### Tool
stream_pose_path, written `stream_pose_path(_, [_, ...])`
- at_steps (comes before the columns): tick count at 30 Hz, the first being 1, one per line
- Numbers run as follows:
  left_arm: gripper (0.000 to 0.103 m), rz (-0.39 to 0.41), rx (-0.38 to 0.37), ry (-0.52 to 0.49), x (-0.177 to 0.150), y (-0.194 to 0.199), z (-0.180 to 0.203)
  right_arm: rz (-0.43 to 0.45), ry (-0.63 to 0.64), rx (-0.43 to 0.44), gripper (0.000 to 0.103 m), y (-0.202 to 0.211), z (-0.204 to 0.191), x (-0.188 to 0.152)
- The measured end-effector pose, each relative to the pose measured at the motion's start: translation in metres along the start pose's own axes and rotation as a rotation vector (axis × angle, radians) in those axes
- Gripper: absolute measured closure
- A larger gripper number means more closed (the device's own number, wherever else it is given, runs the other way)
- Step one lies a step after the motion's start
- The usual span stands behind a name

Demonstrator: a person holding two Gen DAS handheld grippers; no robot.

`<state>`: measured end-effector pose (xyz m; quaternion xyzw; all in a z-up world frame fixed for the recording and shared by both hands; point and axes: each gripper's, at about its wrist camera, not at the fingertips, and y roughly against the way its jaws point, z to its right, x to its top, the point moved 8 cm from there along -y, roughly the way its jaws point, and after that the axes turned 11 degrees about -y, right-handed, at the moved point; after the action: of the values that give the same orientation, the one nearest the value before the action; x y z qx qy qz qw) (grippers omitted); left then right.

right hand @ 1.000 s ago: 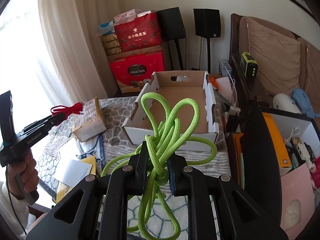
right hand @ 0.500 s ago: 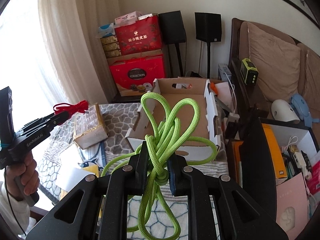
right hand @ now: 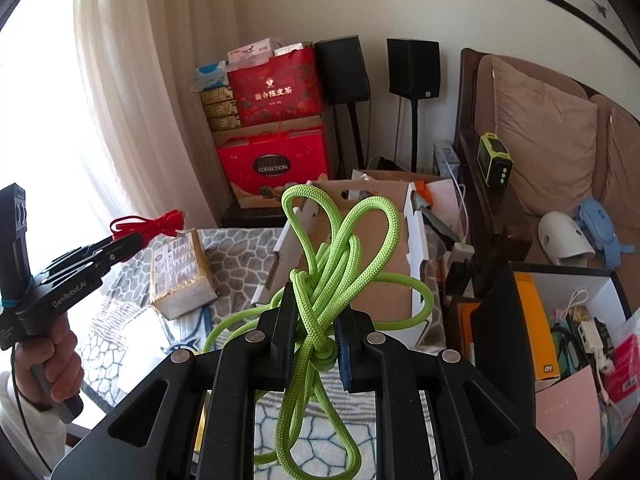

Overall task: Organize objects
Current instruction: 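Carry the red cable with the left tool while the right tool carries the green cable toward the box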

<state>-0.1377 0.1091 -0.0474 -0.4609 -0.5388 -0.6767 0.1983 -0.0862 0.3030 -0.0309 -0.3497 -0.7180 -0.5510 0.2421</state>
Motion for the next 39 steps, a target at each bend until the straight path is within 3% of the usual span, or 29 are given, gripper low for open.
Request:
stream_pose_path(18, [0.079, 0.013, -0.068, -0.007, 0.028, -0.008, 0.014, 0.018, -0.067, -0.006, 0.087, -0.006, 0.005, 0.024])
stream_pose_path(39, [0.079, -0.02, -0.068, -0.019, 0.038, -0.026, 0.03, 0.036, -0.104, -0.016, 0.087, -0.014, 0.02, 0.028])
